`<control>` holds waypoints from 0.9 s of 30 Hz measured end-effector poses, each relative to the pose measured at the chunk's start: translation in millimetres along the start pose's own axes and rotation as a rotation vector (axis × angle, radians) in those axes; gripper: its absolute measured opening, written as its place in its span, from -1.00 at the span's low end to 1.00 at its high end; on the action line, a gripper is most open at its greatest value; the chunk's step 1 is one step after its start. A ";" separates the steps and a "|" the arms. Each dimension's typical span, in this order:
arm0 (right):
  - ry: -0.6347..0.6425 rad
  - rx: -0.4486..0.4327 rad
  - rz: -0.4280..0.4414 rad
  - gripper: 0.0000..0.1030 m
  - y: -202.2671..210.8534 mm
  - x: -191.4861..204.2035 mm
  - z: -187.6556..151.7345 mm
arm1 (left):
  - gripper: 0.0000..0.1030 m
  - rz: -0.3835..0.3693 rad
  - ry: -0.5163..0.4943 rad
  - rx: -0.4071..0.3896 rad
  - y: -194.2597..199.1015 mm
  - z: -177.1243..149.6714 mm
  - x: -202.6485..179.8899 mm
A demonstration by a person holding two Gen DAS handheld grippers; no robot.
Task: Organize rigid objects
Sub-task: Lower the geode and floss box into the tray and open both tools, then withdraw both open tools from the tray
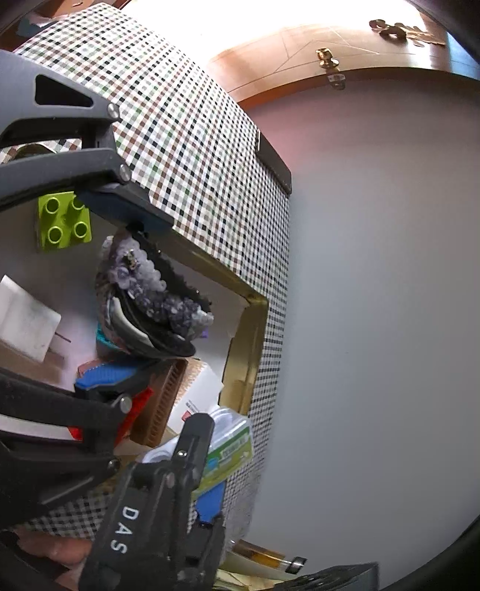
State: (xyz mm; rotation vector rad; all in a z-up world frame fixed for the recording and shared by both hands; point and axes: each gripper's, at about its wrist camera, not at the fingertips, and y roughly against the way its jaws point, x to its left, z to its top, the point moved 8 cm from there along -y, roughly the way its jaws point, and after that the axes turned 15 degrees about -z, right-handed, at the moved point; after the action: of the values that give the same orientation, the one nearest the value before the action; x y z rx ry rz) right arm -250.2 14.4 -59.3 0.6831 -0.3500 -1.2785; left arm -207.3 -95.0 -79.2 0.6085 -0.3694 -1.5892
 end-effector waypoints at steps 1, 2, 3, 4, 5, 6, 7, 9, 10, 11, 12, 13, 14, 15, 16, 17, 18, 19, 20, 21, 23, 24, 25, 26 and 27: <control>0.001 0.007 0.002 0.10 -1.2 0.4 -0.1 | 0.26 0.002 -0.003 0.007 -1.9 -0.6 1.7; 0.001 0.012 0.002 0.10 -3.3 1.6 2.0 | 0.26 0.002 -0.003 0.011 -2.6 -1.4 2.6; 0.004 0.017 0.000 0.10 -5.2 2.6 2.3 | 0.26 0.002 -0.006 0.011 -2.1 -1.5 2.6; 0.008 0.023 -0.003 0.10 -6.5 3.3 1.6 | 0.26 0.007 -0.009 0.012 -3.0 -0.5 4.9; 0.009 0.026 -0.005 0.10 -8.5 3.9 2.1 | 0.26 0.009 -0.013 0.016 -3.8 -0.7 5.9; 0.008 0.028 -0.005 0.10 -9.5 4.0 1.8 | 0.26 0.004 -0.011 0.020 -4.2 -1.1 6.7; 0.006 0.032 -0.003 0.10 -10.9 4.1 1.3 | 0.26 0.003 -0.010 0.022 -4.3 -1.3 6.6; 0.005 0.043 0.003 0.11 -14.3 6.0 0.6 | 0.27 0.002 -0.012 0.028 -5.7 -1.1 6.1; 0.006 0.049 0.006 0.11 -16.1 6.8 -0.4 | 0.27 0.002 -0.015 0.030 -6.0 -1.3 5.4; 0.004 0.047 0.003 0.11 -16.3 5.9 -1.0 | 0.27 0.003 -0.021 0.033 -6.2 -1.7 4.6; 0.000 0.044 0.000 0.11 -16.0 5.6 -1.3 | 0.27 0.004 -0.024 0.034 -6.2 -2.1 4.6; -0.002 0.040 0.006 0.11 -14.9 5.9 -1.1 | 0.27 0.004 -0.025 0.035 -7.4 -1.9 4.9; -0.003 0.038 0.009 0.11 -14.4 7.2 -0.5 | 0.27 0.002 -0.027 0.037 -8.1 -1.8 4.6; -0.002 0.036 0.005 0.14 -13.2 7.2 -0.3 | 0.32 -0.003 -0.032 0.041 -8.4 -1.7 3.1; -0.001 0.031 0.000 0.20 -11.3 7.0 -0.2 | 0.34 -0.007 -0.044 0.044 -7.8 -1.9 1.1; -0.004 0.022 -0.002 0.24 -8.0 6.4 -0.1 | 0.56 -0.002 -0.049 0.043 -6.0 -1.2 0.8; -0.011 0.011 -0.005 0.33 -4.3 5.4 0.1 | 0.85 0.006 -0.049 0.037 -3.0 -0.8 0.2; -0.018 0.002 -0.012 0.40 -1.0 3.5 0.3 | 0.97 0.004 -0.049 0.018 2.1 0.0 -1.1; -0.026 -0.008 -0.021 0.42 4.0 0.8 0.3 | 0.99 -0.002 -0.053 0.004 6.9 0.5 -3.2; -0.033 -0.018 -0.027 0.45 8.6 -1.1 0.3 | 0.99 -0.004 -0.060 -0.006 11.3 0.9 -5.4; -0.050 -0.036 -0.036 0.45 18.3 -5.9 0.1 | 0.99 -0.003 -0.071 -0.012 17.5 1.0 -8.0; -0.061 -0.048 -0.032 0.46 24.6 -7.5 0.6 | 0.99 -0.009 -0.072 -0.014 19.4 1.6 -8.5; -0.066 -0.057 -0.024 0.47 29.8 -7.6 1.3 | 0.99 -0.016 -0.071 -0.023 23.3 2.4 -8.9; -0.067 -0.062 -0.023 0.49 33.4 -7.5 2.3 | 0.99 -0.013 -0.070 -0.031 26.4 3.1 -8.9; -0.067 -0.071 -0.022 0.51 38.4 -7.4 3.1 | 0.99 -0.003 -0.068 -0.042 30.7 4.3 -7.2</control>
State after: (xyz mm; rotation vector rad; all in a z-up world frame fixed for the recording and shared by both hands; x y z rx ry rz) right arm -225.0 25.6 -31.3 0.5865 -0.3513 -1.3310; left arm -184.7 -92.0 -57.1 0.5243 -0.3852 -1.6194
